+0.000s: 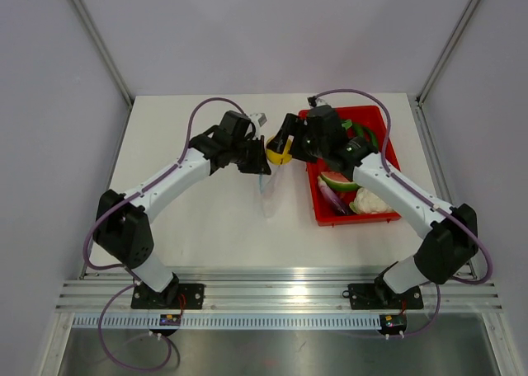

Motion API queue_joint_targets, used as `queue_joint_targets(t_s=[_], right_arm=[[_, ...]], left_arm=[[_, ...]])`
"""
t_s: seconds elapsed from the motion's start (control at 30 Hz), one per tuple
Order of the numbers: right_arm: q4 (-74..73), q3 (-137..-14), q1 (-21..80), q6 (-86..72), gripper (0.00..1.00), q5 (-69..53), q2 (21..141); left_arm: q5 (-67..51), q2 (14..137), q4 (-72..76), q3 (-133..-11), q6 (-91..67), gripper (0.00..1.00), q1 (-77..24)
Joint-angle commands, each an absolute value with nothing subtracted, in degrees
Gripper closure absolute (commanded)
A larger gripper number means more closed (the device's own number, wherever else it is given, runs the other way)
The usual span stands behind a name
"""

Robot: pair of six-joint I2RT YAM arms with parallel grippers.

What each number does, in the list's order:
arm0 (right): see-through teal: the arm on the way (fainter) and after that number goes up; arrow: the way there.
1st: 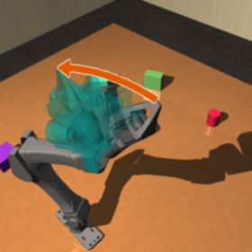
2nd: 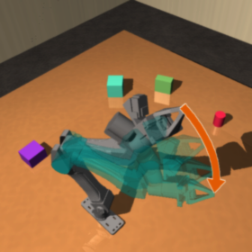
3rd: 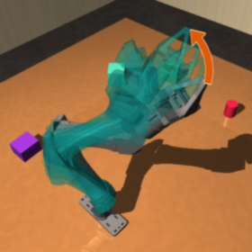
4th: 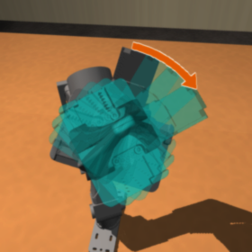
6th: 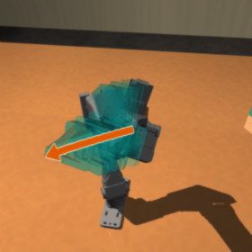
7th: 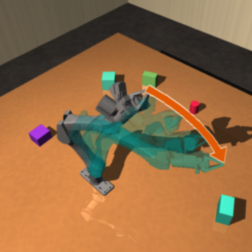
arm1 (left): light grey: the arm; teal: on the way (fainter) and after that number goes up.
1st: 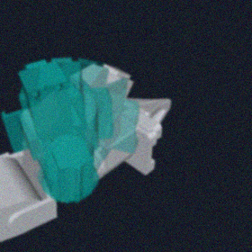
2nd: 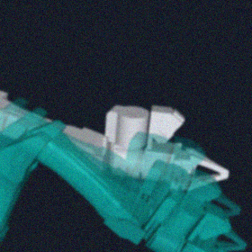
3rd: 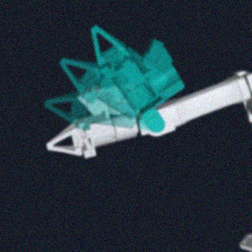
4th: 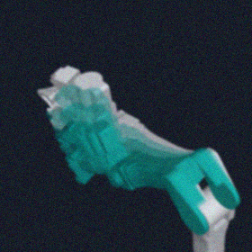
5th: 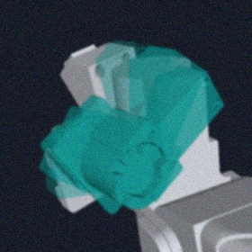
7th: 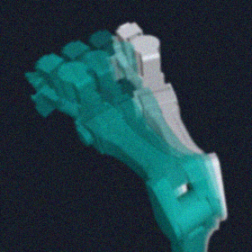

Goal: Place the food in the zip-top bag and seal the zipper
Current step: Place the fake fruit in the bin.

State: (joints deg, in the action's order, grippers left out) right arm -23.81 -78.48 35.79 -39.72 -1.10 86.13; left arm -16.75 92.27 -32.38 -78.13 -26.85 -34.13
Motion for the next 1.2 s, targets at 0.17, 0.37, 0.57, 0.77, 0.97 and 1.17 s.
queue_joint_targets(t_s=[0.17,0.37,0.57,0.77,0.97,1.17], right_arm=[[-20.4,-72.1,36.3,-42.5,0.45,-0.4,88.1],[-22.8,-73.4,36.3,-41.5,0.45,1.8,90.3],[-28.8,-76.0,36.3,-39.3,0.46,7.0,92.5],[-32.2,-77.1,36.3,-37.7,0.45,11.3,91.0],[-37.7,-78.3,36.0,-35.7,0.45,18.9,88.5],[-33.7,-71.6,27.7,-36.4,0.44,13.4,78.2]], left_arm=[[-28.5,91.9,-22.5,-77.2,-29.2,1.00,-32.8],[-30.8,92.5,-22.1,-77.3,-29.5,1.00,-32.8],[-32.2,92.4,-21.6,-77.8,-29.6,1.00,-32.8],[-33.0,93.9,-22.8,-80.1,-28.5,1.00,-32.8],[-32.5,97.8,-26.1,-84.5,-25.6,1.00,-33.2],[-28.0,101.8,-30.6,-87.5,-22.0,1.00,-34.1]])
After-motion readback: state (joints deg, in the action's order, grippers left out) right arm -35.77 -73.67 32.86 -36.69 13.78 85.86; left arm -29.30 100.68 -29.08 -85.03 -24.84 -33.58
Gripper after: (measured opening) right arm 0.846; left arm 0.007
